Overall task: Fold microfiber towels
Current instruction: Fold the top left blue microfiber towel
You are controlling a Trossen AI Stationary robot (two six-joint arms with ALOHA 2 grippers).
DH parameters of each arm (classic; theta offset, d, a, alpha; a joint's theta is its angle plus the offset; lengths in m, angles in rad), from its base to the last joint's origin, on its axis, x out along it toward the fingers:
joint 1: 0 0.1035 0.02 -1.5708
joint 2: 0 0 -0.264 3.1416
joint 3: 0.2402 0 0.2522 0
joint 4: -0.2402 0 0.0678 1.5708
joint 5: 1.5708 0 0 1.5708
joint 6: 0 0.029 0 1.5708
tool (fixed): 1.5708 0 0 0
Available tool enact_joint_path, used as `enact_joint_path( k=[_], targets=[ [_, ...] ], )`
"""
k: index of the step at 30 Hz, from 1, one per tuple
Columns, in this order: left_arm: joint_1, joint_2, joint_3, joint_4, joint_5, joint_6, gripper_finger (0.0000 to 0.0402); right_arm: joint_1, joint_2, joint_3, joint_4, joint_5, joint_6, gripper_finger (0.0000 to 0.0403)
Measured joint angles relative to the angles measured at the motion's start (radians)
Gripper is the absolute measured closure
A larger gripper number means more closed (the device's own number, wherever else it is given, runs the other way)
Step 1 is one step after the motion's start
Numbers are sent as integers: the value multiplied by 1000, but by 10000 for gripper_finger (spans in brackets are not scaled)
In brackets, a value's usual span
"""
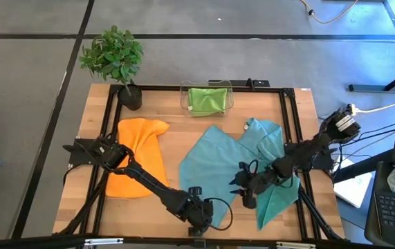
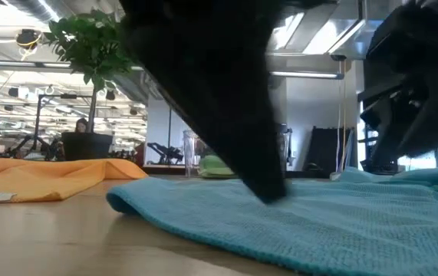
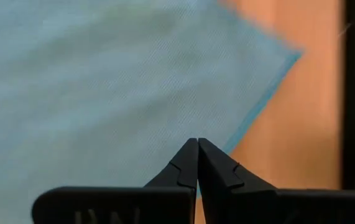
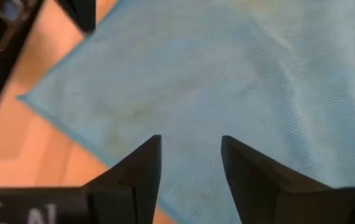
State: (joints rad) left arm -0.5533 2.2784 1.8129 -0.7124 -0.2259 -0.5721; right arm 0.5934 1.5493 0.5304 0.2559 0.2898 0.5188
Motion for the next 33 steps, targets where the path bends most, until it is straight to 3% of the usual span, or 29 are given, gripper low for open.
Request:
enact_joint_path(
  k=[3,8,12,19,22,25,30,33],
  targets=[
    [-6,0,35,-212,-62,-32,399,14,88,0,76,22,0,233],
    [-6,0,41,-337,-127,-51,399,21,174,15,99,16,0,233],
    [6,-1,11,-280,-120,-57,400,19,171,18,42,-33,27,233],
    [1,-1,-28,-143,50,-94,398,40,112,16,-35,-292,49,233],
    [-10,-1,-28,-115,83,-121,398,43,60,12,-109,-307,24,233],
    [-23,-1,-28,-84,132,-153,400,44,-4,7,-201,-210,16,233],
    [-39,-1,-29,-62,222,-213,398,34,-96,5,-311,103,-52,233],
    [-47,-1,-30,-47,226,-213,400,6,-98,5,-309,217,-130,233]
  ],
)
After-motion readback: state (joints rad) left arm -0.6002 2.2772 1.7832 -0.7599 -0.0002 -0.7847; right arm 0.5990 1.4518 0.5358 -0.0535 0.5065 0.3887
